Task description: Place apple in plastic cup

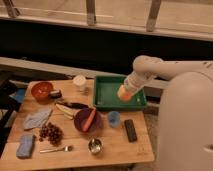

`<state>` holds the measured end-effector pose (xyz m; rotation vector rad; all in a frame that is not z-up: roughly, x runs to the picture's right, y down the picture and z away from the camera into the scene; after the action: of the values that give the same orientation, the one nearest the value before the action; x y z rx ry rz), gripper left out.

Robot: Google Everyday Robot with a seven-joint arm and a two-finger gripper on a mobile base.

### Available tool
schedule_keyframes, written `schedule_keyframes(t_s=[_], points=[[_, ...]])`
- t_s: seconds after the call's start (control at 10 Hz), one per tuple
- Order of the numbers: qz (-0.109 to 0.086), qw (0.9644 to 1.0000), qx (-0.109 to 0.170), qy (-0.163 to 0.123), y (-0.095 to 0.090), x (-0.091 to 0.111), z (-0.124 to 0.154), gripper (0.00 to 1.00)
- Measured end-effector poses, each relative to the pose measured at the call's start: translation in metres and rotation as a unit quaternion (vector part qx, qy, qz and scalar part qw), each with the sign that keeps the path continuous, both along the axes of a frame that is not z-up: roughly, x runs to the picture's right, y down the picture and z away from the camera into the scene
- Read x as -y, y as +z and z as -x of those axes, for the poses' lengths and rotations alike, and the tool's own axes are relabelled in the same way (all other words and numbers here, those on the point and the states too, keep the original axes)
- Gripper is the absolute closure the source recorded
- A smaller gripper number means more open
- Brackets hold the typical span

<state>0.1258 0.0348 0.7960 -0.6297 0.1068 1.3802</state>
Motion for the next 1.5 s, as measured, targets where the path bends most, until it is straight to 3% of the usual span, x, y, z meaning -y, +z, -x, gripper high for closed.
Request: schedule_keyframes(t_s=[0.2, 0.4, 0.7, 0.9, 1.1, 1.5], points=[[0.008, 0.9995, 0.020, -0.022, -0.032, -0.022, 0.010, 1.00], [0.020, 0.9980, 0.037, -0.049, -0.051, -0.040, 0.025, 1.00], [0.064, 0.9930, 0.056, -0.082, -0.064, -0.081, 0.050, 0.98], [0.077, 0.9925, 0.057, -0.076, -0.056, -0.090, 0.054, 0.80], [0.082, 0.9926, 0.055, -0.071, -0.040, -0.085, 0.055, 0.59], [0.098, 0.9913, 0.058, -0.066, -0.026, -0.091, 0.059, 0.23]])
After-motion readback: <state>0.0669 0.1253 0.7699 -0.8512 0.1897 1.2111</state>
